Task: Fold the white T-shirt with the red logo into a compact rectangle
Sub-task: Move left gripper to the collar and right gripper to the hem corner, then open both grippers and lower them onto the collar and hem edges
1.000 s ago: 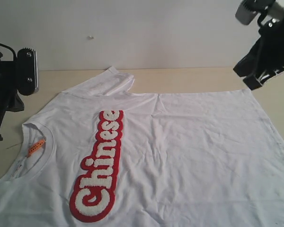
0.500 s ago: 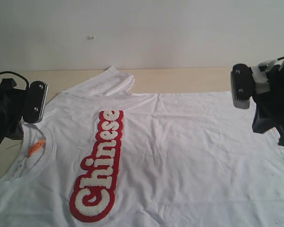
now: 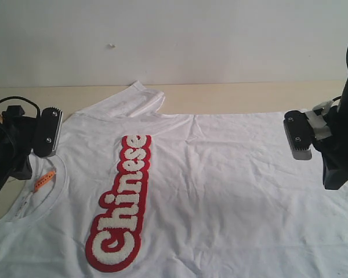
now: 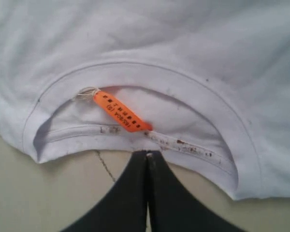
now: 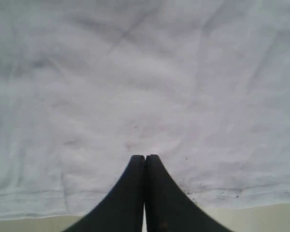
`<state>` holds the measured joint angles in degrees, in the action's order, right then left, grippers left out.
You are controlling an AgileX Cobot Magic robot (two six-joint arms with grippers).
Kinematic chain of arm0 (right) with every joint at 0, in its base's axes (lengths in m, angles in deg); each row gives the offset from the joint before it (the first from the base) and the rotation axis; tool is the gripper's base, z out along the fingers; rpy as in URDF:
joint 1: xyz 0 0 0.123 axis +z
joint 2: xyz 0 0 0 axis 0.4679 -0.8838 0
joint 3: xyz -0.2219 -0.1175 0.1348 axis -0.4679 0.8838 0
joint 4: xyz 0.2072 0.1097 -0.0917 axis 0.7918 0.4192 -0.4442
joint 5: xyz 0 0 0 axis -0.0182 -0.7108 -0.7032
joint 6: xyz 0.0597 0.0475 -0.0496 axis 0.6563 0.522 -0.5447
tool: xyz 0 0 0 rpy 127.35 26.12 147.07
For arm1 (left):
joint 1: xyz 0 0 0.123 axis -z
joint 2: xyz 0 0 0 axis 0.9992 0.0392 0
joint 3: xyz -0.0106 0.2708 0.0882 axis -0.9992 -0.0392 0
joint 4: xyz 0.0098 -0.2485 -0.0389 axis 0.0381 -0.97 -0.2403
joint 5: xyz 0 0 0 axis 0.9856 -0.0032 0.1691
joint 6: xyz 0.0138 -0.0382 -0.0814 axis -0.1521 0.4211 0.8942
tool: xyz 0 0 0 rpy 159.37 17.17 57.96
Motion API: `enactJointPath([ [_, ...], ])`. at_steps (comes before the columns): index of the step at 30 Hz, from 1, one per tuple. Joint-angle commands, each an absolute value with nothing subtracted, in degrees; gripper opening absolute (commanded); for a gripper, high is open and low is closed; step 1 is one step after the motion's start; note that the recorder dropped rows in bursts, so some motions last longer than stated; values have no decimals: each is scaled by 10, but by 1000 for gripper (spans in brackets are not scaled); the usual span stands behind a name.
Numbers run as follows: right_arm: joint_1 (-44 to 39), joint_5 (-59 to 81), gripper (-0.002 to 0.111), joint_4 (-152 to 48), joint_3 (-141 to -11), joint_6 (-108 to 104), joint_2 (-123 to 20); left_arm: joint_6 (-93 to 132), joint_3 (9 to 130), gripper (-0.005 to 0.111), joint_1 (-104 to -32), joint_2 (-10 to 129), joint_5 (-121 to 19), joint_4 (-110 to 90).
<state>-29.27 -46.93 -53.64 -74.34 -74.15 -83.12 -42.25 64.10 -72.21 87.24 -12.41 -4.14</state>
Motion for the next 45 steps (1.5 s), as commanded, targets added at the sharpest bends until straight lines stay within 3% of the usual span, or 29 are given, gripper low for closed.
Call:
enactJointPath([
  [1, -293, -458, 0, -509, -748, -741, -831, -419, 640, 0, -725, 872, -119, -52],
  [8, -293, -457, 0, -504, -748, -741, -828, -419, 640, 1, -725, 873, -120, -53],
  [12, -293, -455, 10, -504, -748, -742, -829, -419, 640, 17, -725, 873, -120, -54],
  [16, -293, -453, 33, -504, -748, -748, -829, -419, 640, 45, -725, 873, -124, -54],
  [19, -293, -450, 59, -503, -748, -748, -829, -419, 640, 62, -725, 873, -140, -54],
  [22, -293, -442, 87, -502, -747, -729, -829, -419, 640, 70, -725, 873, -152, -54],
  [25, -293, -442, 103, -505, -747, -758, -830, -419, 640, 73, -725, 873, -154, -54],
  [45, -293, -408, 105, -508, -747, -797, -853, -474, 640, 68, -724, 919, -174, -53],
])
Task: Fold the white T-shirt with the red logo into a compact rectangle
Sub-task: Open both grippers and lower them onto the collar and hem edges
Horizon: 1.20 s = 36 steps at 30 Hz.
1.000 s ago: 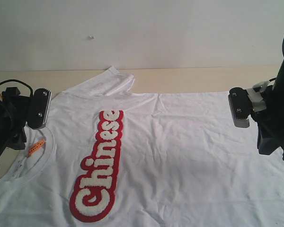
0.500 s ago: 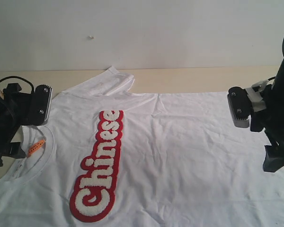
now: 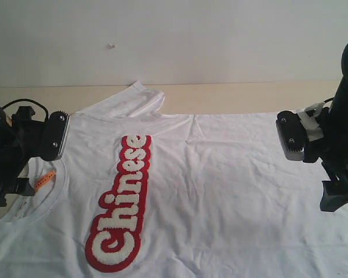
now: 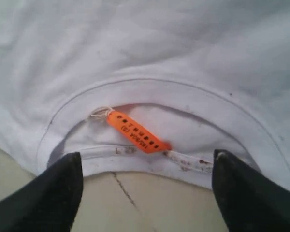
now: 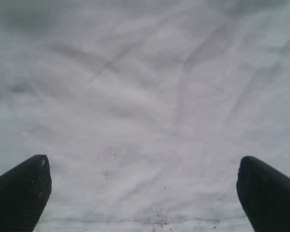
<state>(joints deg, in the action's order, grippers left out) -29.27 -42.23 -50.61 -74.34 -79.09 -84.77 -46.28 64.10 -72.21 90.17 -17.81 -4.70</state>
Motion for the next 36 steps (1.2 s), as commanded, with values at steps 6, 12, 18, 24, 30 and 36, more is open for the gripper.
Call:
enactJointPath([
  [6, -293, -407, 105, -517, -747, -797, -872, -445, 645, 43, -724, 934, -186, -61],
  [12, -293, -408, 105, -517, -747, -793, -884, -450, 650, 20, -724, 934, -274, -62],
  [18, -293, -409, 105, -517, -747, -792, -883, -427, 650, 8, -724, 932, -270, -64],
  [24, -293, -414, 105, -517, -747, -762, -883, -348, 648, 80, -724, 930, -323, -64],
  [30, -293, -414, 105, -517, -747, -762, -883, -338, 648, 105, -724, 919, -286, -58],
  [36, -293, -414, 105, -521, -747, -762, -883, -459, 660, 105, -724, 918, -144, -93],
])
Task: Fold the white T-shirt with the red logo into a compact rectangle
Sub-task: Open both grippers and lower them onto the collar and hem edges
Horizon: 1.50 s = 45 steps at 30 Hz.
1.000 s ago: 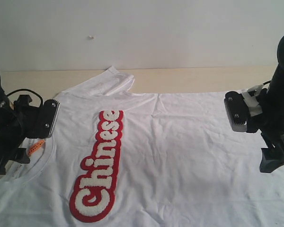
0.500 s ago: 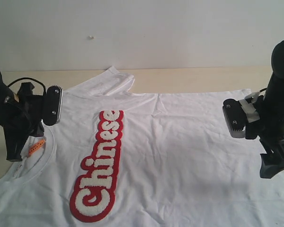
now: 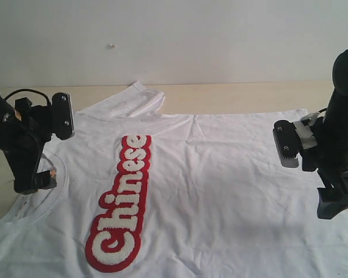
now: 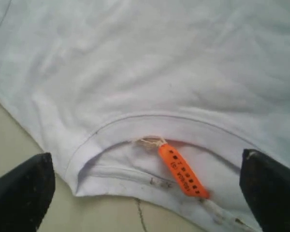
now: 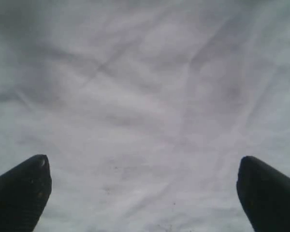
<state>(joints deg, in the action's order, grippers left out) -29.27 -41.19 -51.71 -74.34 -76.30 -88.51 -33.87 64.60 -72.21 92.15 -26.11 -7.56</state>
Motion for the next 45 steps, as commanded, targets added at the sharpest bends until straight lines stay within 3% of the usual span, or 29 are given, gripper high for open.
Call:
enactJointPath([
  [1, -293, -414, 105, -524, -747, -762, -883, -491, 666, 105, -725, 918, -99, -94],
  [6, -293, -414, 105, -531, -747, -762, -883, -562, 726, 105, -756, 931, 3, -142],
  [14, -293, -404, 105, -554, -747, -790, -884, -612, 786, 105, -765, 995, 56, -184],
  [39, -295, -391, 105, -564, -747, -805, -884, -612, 802, 105, -765, 1091, -17, -139],
  [45, -336, -380, 105, -526, -747, -857, -889, -612, 802, 105, -765, 1093, -17, -138],
])
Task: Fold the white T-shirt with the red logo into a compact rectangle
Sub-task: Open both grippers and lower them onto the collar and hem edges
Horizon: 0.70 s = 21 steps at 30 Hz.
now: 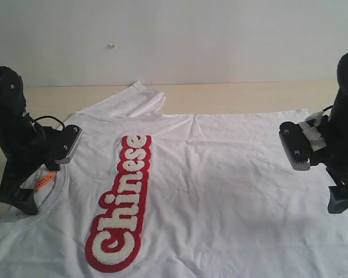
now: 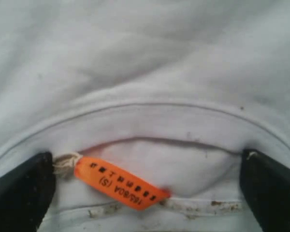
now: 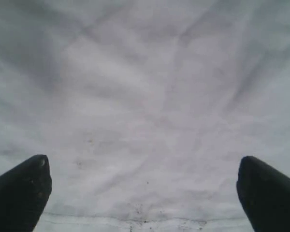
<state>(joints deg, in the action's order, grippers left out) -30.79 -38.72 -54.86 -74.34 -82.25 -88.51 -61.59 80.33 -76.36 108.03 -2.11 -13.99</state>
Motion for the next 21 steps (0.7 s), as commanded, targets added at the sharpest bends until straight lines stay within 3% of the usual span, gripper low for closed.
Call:
enactJointPath([
  [1, -344, -380, 105, -526, -747, -860, -891, -612, 802, 105, -765, 1093, -17, -138],
  [21, -364, -334, 105, -517, -747, -855, -997, -613, 802, 105, -765, 1094, -21, -138],
])
